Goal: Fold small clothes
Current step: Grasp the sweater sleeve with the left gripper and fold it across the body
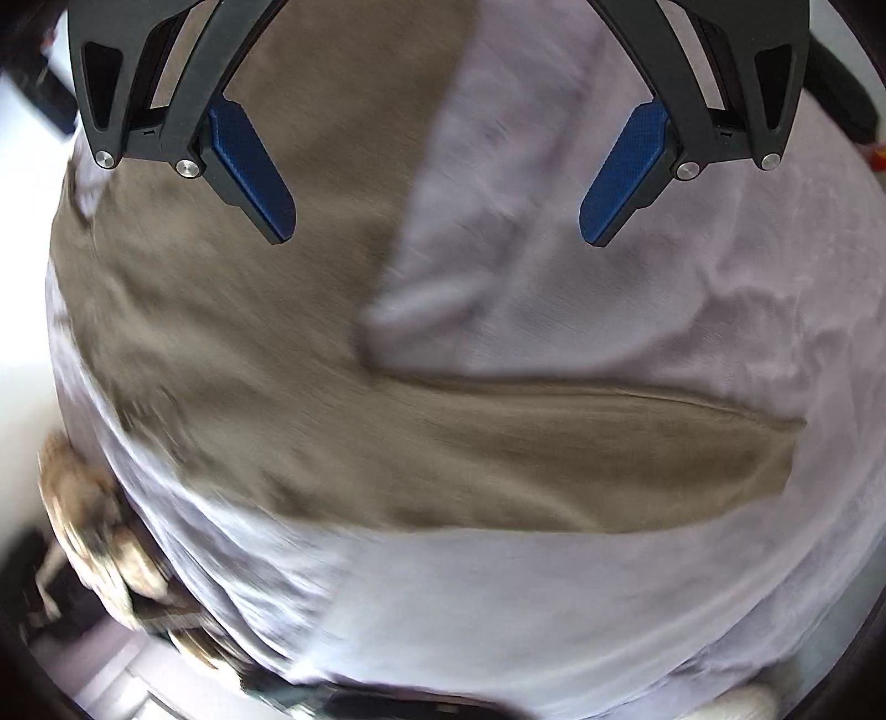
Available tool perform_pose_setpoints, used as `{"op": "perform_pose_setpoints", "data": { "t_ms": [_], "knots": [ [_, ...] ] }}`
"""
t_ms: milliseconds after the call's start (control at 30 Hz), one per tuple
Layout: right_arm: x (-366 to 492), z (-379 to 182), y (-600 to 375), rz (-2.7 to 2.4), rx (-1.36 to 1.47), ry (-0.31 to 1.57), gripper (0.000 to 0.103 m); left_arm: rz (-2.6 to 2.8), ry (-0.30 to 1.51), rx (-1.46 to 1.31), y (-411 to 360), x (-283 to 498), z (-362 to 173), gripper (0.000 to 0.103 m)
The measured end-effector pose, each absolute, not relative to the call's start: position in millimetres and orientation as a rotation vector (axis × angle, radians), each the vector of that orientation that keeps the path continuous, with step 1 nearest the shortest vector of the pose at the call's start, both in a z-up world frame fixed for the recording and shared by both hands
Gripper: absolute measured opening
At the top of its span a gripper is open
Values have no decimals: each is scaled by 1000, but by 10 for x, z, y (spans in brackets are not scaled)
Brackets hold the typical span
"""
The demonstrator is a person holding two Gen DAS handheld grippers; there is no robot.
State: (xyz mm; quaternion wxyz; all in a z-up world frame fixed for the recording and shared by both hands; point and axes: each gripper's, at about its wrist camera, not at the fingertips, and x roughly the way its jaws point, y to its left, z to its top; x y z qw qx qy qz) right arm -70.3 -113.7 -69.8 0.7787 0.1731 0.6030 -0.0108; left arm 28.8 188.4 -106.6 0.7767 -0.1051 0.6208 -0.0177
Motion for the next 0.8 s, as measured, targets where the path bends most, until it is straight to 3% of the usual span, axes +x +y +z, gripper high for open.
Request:
{"op": "perform_pose_setpoints", "data": {
  "t_ms": [267,433,500,533,567,600,800],
  "knots": [
    [-528,-989,-370,91,334,1363,103,172,1182,-423,3433,831,-1749,103],
    [-469,-1116,-180,85,280,1410,103,278,1150,-554,3943,1046,-2069,102],
    [-466,-1121,-176,82,273,1410,103,302,1106,-548,3955,1078,-2012,86],
    [-468,-1121,-182,81,274,1408,103,310,1097,-539,3941,1084,-1971,61],
    [-473,-1124,-193,81,276,1409,103,306,1093,-536,3937,1086,-1943,30],
    [-466,-1135,-215,85,282,1415,103,277,1079,-549,3931,1077,-1904,9],
    [-442,-1125,-367,127,307,1370,103,138,942,-504,3622,914,-1362,9]
  ]
}}
